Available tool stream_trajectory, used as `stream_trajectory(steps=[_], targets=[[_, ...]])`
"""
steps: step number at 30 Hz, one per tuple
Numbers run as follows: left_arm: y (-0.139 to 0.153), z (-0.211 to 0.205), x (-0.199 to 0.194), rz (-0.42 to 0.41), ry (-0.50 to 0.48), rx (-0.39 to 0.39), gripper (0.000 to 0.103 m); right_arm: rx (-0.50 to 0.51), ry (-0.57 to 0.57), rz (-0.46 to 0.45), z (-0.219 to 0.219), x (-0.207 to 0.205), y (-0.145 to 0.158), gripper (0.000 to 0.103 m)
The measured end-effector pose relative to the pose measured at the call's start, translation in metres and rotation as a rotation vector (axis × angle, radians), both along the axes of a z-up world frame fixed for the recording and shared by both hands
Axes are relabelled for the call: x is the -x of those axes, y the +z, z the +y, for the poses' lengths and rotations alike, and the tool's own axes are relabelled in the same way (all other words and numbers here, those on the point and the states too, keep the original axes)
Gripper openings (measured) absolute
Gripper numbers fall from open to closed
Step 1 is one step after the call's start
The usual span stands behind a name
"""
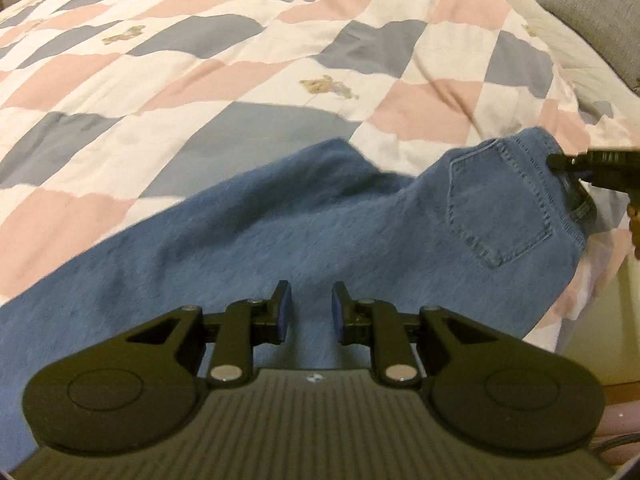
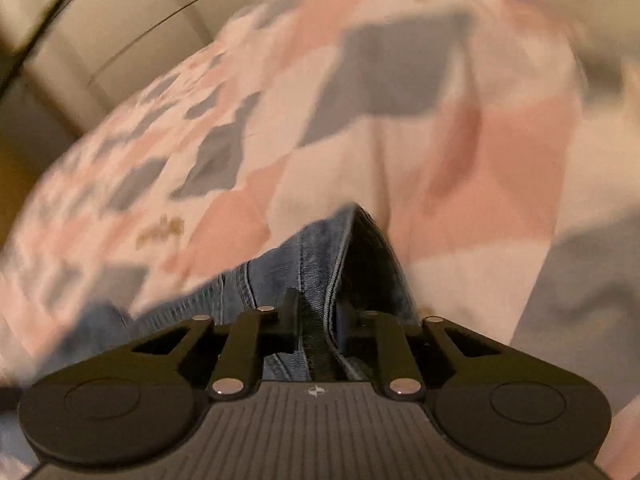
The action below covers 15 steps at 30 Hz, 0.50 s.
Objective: Fold clothes
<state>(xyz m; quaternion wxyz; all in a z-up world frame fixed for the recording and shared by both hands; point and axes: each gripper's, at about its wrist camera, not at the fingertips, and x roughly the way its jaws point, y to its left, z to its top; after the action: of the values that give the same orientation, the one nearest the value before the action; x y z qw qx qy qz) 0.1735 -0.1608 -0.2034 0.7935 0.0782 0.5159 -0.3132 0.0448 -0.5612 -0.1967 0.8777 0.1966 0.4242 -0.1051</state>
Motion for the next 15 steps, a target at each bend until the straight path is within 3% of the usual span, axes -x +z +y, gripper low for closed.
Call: stream_trajectory(steps=[3,5,7,8,10,12,14,15], targets=[[0.010,-0.011,-0.026,-0.003,-0.006,0.041,0.016,-0.056,-0.124,0.081,-0.013,0.018,-0.022,0.011],[0.016,-0.018,-0.044,-0.006,-0.010,0.069,0.019,-0.049,-0.128,0.078,-0.006,0.012,-0.020,0.014],[0.016,-0.031,-0.068,0.008,-0.031,0.081,0.032,-0.038,-0.127,0.071,0.001,0.005,-0.017,0.020],[0.014,-0.038,-0.080,0.026,-0.043,0.083,0.035,-0.043,-0.135,0.081,0.001,0.003,-0.017,0.030],[0.005,-0.052,-0.105,0.077,-0.066,0.077,0.044,-0.064,-0.172,0.087,-0.005,0.004,-0.018,0.037],[-0.010,-0.067,-0.123,0.156,-0.090,0.054,0.050,-0.107,-0.211,0.037,-0.012,0.009,-0.014,0.046],[-0.025,-0.078,-0.134,0.242,-0.117,0.057,0.051,-0.151,-0.249,-0.017,-0.019,0.014,-0.010,0.058],[-0.031,-0.082,-0.136,0.279,-0.134,0.071,0.045,-0.174,-0.253,-0.025,-0.022,0.012,-0.012,0.063]])
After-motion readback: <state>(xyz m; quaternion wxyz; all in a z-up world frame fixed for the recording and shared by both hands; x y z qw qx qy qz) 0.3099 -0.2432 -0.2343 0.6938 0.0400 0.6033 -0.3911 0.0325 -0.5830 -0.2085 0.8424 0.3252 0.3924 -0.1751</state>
